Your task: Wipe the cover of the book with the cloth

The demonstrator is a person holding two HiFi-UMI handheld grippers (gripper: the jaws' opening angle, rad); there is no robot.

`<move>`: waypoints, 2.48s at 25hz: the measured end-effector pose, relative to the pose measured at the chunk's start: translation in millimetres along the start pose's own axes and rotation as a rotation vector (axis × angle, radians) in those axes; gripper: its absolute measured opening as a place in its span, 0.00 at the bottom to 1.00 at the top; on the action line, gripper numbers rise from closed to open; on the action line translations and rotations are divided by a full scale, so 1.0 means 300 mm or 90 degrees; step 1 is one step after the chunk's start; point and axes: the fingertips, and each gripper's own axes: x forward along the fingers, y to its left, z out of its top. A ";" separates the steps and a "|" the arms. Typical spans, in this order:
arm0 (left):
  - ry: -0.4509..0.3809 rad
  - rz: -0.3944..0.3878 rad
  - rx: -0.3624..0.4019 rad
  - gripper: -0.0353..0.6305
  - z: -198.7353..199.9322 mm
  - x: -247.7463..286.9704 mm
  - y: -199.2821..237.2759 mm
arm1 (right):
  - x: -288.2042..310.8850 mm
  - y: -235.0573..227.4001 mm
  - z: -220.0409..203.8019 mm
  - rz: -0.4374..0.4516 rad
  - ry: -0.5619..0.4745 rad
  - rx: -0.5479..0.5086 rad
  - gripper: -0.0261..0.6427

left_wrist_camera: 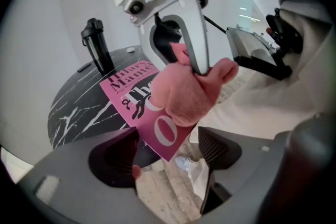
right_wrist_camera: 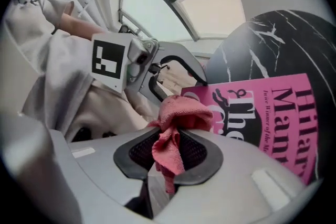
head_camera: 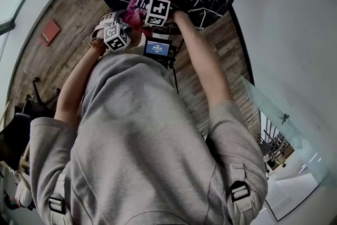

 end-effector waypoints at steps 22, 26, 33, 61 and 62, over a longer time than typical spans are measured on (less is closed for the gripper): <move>-0.044 -0.004 -0.042 0.58 0.004 0.001 0.015 | -0.298 -0.536 0.171 -0.414 -0.132 0.157 0.18; -0.048 -0.006 -0.041 0.58 0.002 -0.001 0.015 | -0.260 -0.507 0.174 -0.402 -0.119 0.155 0.18; -0.044 -0.007 -0.048 0.59 0.003 -0.002 0.013 | -0.222 -0.454 0.175 -0.388 -0.121 0.157 0.18; -0.023 -0.017 -0.065 0.60 -0.017 0.020 0.013 | -0.057 -0.248 0.183 -0.319 -0.084 0.109 0.18; -0.004 -0.023 -0.067 0.57 -0.036 0.031 0.010 | -0.052 -0.241 0.185 -0.316 -0.082 0.107 0.18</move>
